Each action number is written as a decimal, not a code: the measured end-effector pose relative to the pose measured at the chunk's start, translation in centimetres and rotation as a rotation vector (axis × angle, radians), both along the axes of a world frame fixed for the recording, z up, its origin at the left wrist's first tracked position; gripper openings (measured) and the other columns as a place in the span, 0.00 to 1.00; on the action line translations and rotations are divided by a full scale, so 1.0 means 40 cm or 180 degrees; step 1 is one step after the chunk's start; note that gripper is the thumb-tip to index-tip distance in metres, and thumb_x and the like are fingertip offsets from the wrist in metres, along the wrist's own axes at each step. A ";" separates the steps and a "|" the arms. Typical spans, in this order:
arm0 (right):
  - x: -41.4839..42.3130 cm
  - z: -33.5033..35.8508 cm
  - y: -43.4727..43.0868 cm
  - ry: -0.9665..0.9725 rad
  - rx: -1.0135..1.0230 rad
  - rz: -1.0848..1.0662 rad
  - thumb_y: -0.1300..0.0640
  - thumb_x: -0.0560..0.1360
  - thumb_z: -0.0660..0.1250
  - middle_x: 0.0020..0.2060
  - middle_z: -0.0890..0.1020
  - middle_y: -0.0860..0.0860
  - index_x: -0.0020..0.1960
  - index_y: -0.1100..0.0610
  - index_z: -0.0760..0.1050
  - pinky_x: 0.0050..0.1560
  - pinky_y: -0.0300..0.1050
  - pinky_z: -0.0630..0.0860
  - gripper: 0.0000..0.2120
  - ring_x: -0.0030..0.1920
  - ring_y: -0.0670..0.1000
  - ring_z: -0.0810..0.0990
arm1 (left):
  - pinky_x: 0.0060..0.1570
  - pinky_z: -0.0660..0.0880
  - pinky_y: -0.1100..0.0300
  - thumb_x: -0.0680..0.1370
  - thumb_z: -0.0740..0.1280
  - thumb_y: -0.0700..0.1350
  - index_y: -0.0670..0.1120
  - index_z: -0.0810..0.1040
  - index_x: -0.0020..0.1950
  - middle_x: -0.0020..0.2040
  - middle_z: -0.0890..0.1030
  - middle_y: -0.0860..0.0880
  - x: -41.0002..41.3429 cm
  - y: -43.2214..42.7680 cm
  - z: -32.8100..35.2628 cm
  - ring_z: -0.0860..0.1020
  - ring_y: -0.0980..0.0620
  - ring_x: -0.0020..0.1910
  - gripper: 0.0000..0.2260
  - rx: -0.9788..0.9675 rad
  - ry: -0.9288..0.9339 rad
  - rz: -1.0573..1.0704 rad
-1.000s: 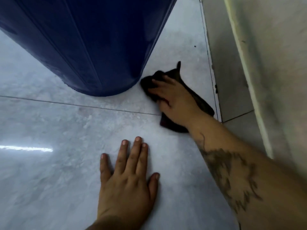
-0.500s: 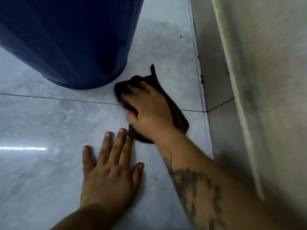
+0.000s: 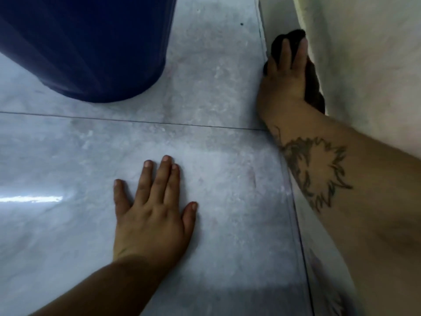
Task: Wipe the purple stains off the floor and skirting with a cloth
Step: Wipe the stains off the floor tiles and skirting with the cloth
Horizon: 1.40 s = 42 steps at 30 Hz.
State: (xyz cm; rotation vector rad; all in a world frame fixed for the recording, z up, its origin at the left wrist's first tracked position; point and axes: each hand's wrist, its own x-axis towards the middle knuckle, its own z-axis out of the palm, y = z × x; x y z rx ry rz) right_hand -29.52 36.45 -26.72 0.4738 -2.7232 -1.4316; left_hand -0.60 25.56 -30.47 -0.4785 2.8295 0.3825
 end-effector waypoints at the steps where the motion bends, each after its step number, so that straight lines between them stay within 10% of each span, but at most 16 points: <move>1: 0.009 -0.015 0.005 -0.0016 -0.0028 0.0007 0.46 0.82 0.48 0.80 0.48 0.55 0.79 0.59 0.45 0.74 0.70 0.40 0.31 0.78 0.64 0.41 | 0.72 0.34 0.41 0.77 0.37 0.64 0.53 0.36 0.77 0.77 0.34 0.55 0.002 -0.004 -0.004 0.34 0.52 0.77 0.32 -0.0010 0.0024 0.0020; 10: 0.281 -0.022 0.114 -0.0571 -0.1565 -0.0127 0.56 0.79 0.53 0.75 0.64 0.57 0.75 0.60 0.61 0.76 0.60 0.41 0.25 0.78 0.59 0.51 | 0.73 0.34 0.39 0.77 0.34 0.64 0.52 0.31 0.77 0.76 0.29 0.54 0.004 -0.018 -0.005 0.30 0.51 0.76 0.32 0.0045 0.0103 -0.0065; 17: 0.682 -0.063 0.229 -0.0391 -0.3853 -0.0725 0.56 0.72 0.62 0.73 0.70 0.56 0.71 0.57 0.70 0.69 0.60 0.68 0.28 0.69 0.62 0.71 | 0.73 0.35 0.38 0.77 0.36 0.63 0.51 0.35 0.78 0.79 0.36 0.53 0.006 -0.014 -0.023 0.34 0.50 0.77 0.32 0.0074 0.0205 -0.0081; 24: 0.471 -0.076 -0.023 -0.0693 -0.3654 -0.0249 0.52 0.77 0.60 0.77 0.61 0.49 0.73 0.47 0.65 0.75 0.56 0.55 0.24 0.76 0.58 0.58 | 0.75 0.37 0.42 0.80 0.39 0.60 0.49 0.38 0.79 0.81 0.39 0.50 0.028 -0.028 -0.013 0.36 0.51 0.78 0.30 0.0162 0.0244 -0.0317; 32: 1.000 -0.068 0.263 -0.1267 -0.3769 0.0192 0.54 0.70 0.60 0.72 0.71 0.47 0.68 0.46 0.72 0.69 0.62 0.66 0.26 0.71 0.58 0.69 | 0.64 0.66 0.39 0.76 0.58 0.57 0.43 0.73 0.71 0.73 0.70 0.45 0.507 0.028 -0.009 0.67 0.47 0.72 0.28 0.0269 0.0726 -0.0903; 37: 0.858 -0.053 0.289 -0.0335 -0.3578 -0.0807 0.55 0.74 0.60 0.75 0.67 0.52 0.71 0.51 0.70 0.73 0.57 0.60 0.25 0.74 0.59 0.64 | 0.69 0.58 0.36 0.76 0.56 0.57 0.43 0.67 0.75 0.76 0.65 0.44 0.518 0.038 -0.028 0.64 0.42 0.74 0.31 0.0042 0.0600 -0.0961; 42: 1.065 -0.080 0.236 -0.0988 -0.3807 0.0046 0.53 0.71 0.61 0.73 0.70 0.47 0.67 0.46 0.74 0.72 0.58 0.60 0.24 0.72 0.58 0.67 | 0.72 0.52 0.38 0.77 0.51 0.58 0.45 0.60 0.78 0.79 0.57 0.47 0.523 0.049 -0.002 0.57 0.45 0.77 0.31 -0.0062 0.0136 -0.0774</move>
